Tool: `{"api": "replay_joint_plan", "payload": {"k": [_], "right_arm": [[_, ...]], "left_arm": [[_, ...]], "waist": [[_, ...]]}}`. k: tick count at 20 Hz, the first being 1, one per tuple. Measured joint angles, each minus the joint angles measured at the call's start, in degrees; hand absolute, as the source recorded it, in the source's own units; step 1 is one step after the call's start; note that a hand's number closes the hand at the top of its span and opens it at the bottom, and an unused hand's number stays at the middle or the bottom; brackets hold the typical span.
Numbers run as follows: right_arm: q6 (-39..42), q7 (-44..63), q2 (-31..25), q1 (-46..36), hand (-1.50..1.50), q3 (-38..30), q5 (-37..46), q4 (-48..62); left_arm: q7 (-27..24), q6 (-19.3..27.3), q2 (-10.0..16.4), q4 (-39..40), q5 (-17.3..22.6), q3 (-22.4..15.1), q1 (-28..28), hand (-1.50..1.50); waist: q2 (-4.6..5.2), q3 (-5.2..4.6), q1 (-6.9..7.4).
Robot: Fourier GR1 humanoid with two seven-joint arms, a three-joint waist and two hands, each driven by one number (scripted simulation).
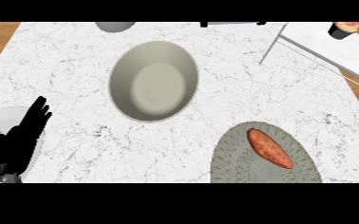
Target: Pick the cupcake from the placemat and place it in the tiered shelf
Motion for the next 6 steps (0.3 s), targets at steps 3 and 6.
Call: {"api": "replay_joint_plan", "payload": {"k": [3,6], "right_arm": [[7.77,2.12,-4.51,4.04,-1.50,-7.71,-3.53,-0.71],[14.85,1.61,-7.78,8.41,-1.50,-16.65,-6.49,-0.33]], "left_arm": [[-0.25,-0.59,0.53,-0.45,0.78,1.01,1.26,0.00],[-1.04,-0.48,-0.15,-1.08,0.69,0.93,2.77,0.00]], "waist": [[-0.15,0.04,-0.45],[-0.26,0.09,-0.98]]}}
